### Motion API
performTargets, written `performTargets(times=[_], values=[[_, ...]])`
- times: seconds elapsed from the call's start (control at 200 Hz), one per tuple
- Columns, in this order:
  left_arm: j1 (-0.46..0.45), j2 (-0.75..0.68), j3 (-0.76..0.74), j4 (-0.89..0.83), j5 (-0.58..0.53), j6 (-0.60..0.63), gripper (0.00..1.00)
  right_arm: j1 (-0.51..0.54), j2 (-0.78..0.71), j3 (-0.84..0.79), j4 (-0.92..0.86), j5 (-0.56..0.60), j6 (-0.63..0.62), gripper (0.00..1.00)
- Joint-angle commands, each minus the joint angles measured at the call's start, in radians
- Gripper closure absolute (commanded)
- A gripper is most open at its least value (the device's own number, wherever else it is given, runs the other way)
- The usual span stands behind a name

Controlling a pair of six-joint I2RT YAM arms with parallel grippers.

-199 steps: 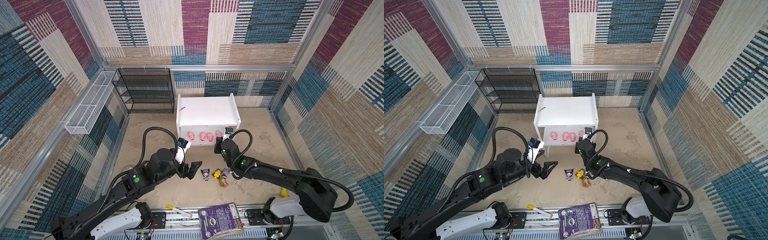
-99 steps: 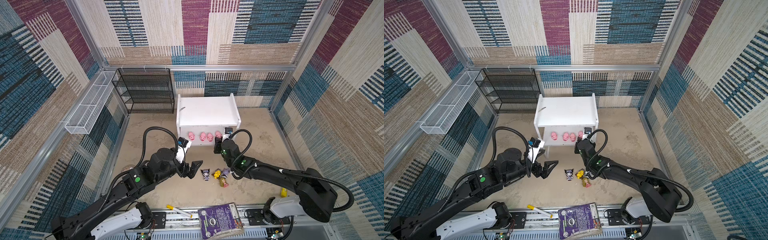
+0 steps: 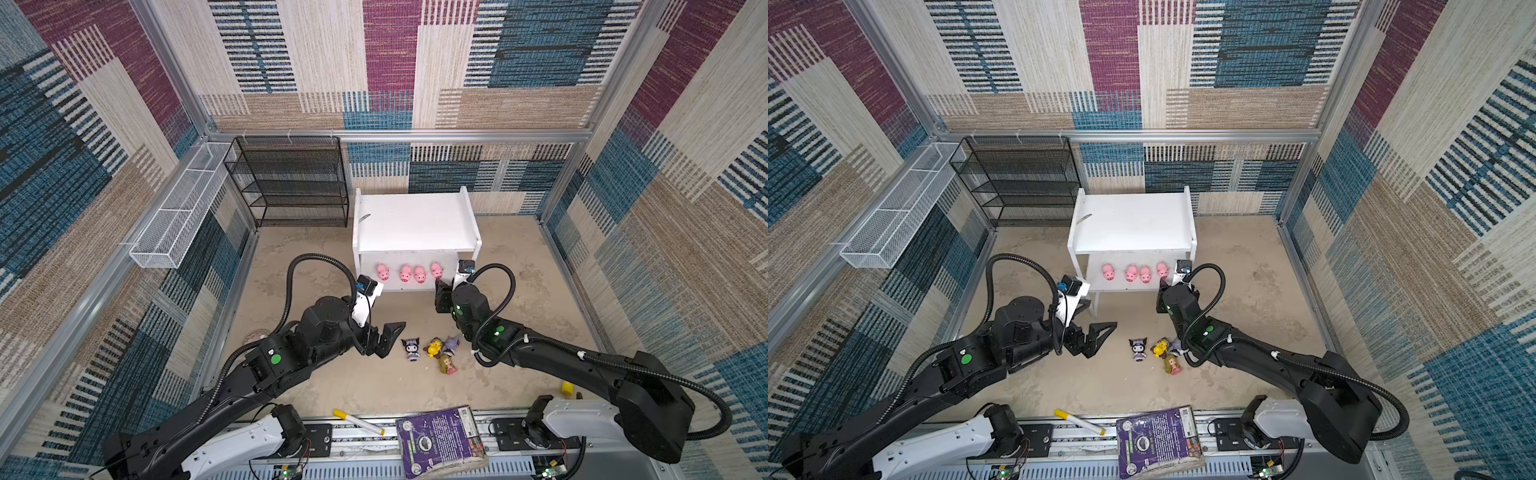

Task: Place and organize the plastic toys onto the shelf
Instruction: 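Open the right gripper and withdraw it from the shelf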

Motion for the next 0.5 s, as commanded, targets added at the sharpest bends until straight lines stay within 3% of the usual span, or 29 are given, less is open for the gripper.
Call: performTargets(times=[0.0,0.275,0.416,0.496], values=[[0.001,-0.004,-0.001,0.026,0.010,0.028,0.01,0.000,-0.049,-0.018,-0.016,-0.054,-0.025,0.44],[0.000,-0.001,-0.003,0.013,0.000,0.025,0.01,0.000,-0.314,-0.117,-0.109,-0.295,-0.143,0.24],[0.000,0.005,-0.009,0.003,-0.019,0.015,0.01,0.000,-0.451,-0.147,-0.244,-0.331,-0.154,0.12],[0.000,0.009,-0.021,-0.009,-0.028,0.005,0.01,0.000,-0.515,-0.173,-0.298,-0.341,-0.144,0.00]])
